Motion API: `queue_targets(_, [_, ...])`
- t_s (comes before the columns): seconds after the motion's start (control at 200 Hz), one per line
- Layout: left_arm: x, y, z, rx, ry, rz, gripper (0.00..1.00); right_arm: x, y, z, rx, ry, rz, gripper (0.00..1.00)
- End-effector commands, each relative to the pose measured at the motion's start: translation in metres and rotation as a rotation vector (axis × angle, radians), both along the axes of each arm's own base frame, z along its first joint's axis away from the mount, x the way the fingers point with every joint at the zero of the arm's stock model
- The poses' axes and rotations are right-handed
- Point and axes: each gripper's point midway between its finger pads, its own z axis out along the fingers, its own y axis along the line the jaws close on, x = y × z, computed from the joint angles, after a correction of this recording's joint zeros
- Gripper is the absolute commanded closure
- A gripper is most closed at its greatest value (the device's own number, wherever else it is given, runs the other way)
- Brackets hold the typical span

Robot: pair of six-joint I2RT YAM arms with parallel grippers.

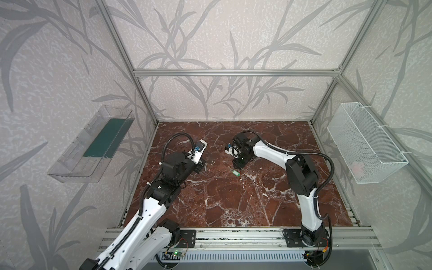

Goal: Put the keys on the keyring
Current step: 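Close the right gripper on the green tag of the key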

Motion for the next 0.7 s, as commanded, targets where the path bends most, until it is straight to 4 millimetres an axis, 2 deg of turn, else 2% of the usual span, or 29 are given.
queue_targets(0.0, [0.001, -0.005, 0.008, -0.004, -0.035, -0.023, 1.00, -0.004, 0.005, 0.000, -0.014, -0.018, 0.060, 0.64])
queue_targets(0.17, [0.004, -0.007, 0.006, 0.001, -0.029, -0.025, 1.00, -0.006, 0.006, -0.016, -0.055, -0.026, 0.057, 0.64])
queue_targets(0.695, [0.010, -0.010, 0.004, 0.004, -0.015, -0.028, 1.00, -0.005, 0.008, -0.038, -0.078, -0.031, 0.060, 0.76])
